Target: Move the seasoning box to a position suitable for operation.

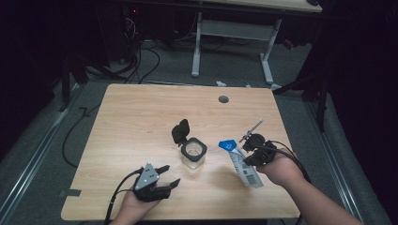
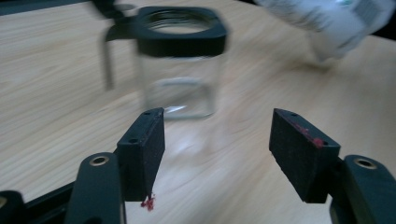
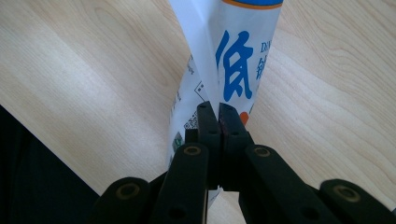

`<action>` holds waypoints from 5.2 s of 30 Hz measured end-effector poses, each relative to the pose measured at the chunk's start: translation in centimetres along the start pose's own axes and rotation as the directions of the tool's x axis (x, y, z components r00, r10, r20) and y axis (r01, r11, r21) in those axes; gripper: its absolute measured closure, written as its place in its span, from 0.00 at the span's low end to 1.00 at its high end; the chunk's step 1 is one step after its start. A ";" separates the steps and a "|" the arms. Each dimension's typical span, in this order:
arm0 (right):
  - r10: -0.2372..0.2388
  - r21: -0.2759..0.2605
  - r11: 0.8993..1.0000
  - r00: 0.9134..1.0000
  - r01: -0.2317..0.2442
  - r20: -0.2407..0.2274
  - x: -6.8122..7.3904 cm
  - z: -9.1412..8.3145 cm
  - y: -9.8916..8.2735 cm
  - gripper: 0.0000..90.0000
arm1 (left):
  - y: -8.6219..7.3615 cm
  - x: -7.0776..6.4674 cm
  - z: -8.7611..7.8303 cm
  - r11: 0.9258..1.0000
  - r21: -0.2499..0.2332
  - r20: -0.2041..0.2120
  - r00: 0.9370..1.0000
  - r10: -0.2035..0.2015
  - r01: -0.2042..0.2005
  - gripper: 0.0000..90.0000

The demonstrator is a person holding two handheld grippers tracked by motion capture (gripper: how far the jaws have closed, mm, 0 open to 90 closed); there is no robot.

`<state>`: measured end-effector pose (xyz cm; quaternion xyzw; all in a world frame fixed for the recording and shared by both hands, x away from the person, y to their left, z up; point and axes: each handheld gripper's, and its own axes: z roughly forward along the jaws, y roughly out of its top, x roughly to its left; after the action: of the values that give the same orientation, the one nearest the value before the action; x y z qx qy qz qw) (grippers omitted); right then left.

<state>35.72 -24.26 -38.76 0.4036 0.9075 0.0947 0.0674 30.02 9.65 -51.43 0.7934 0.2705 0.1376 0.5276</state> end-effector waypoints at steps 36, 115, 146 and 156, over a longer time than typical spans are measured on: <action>-0.101 -0.030 0.995 0.993 0.099 -0.063 3.6 -2.4 3.8 1.00 | 3.1 -7.7 10.3 0.998 -0.035 0.182 0.982 0.051 -0.045 0.28; -0.178 -0.042 0.984 0.981 0.175 -0.082 5.8 -1.9 8.7 1.00 | 3.6 -7.8 8.7 0.996 -0.056 0.040 0.996 0.078 -0.076 0.53; -0.124 -0.024 0.992 0.989 0.122 -0.083 5.8 -2.0 9.5 1.00 | 3.9 -7.8 8.8 0.996 -0.063 0.023 0.997 0.069 -0.067 0.53; -0.141 -0.029 0.990 0.987 0.139 -0.074 5.9 -2.1 9.8 1.00 | 4.2 -7.8 8.8 0.996 -0.072 0.034 0.997 0.062 -0.060 0.51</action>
<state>38.42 -13.65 -34.76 0.3342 0.9344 0.1156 0.0440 29.32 -2.80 -50.65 0.7845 0.2316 0.1488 0.5557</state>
